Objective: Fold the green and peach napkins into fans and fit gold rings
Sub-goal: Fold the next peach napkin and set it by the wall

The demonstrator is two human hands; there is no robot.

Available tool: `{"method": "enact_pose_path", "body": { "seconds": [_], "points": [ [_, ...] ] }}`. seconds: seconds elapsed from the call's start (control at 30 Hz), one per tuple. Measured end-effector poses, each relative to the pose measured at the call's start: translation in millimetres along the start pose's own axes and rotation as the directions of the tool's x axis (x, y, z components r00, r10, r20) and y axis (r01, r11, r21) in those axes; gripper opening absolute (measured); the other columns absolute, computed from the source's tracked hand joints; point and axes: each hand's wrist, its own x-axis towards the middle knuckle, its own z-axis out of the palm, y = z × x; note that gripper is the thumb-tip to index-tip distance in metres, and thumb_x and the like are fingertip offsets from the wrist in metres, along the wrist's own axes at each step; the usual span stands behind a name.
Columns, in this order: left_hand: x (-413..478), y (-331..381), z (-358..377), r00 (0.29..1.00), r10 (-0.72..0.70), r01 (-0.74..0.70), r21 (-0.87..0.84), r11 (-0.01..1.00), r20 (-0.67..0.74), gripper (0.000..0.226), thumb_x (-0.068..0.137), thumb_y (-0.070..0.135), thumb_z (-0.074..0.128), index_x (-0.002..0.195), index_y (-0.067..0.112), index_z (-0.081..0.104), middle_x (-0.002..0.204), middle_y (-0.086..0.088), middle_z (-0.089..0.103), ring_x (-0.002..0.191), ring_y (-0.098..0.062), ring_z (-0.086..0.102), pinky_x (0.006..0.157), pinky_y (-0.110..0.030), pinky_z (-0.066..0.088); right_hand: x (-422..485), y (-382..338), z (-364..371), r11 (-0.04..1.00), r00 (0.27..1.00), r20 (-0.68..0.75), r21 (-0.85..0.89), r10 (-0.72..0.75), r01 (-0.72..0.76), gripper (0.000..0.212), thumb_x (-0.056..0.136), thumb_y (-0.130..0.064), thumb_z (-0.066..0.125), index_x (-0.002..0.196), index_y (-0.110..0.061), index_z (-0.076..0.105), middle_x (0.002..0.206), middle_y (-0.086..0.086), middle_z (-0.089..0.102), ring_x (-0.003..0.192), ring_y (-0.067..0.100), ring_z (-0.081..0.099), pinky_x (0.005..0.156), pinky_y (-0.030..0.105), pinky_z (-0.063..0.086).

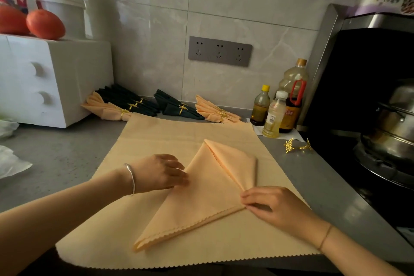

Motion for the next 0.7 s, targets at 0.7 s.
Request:
{"method": "enact_pose_path", "body": {
  "seconds": [0.7],
  "points": [
    [-3, -9, 13, 0.828, -0.54, 0.552, -0.387, 0.739, 0.15, 0.036, 0.083, 0.053, 0.05, 0.099, 0.026, 0.067, 0.088, 0.015, 0.061, 0.077, 0.0, 0.057, 0.066, -0.012, 0.04, 14, -6, 8, 0.963, 0.965, -0.135, 0.183, 0.223, -0.197, 0.014, 0.075, -0.036, 0.057, 0.063, -0.037, 0.049, 0.104, -0.021, 0.056, 0.073, 0.006, 0.061, 0.071, 0.022, 0.049]
  ]
}}
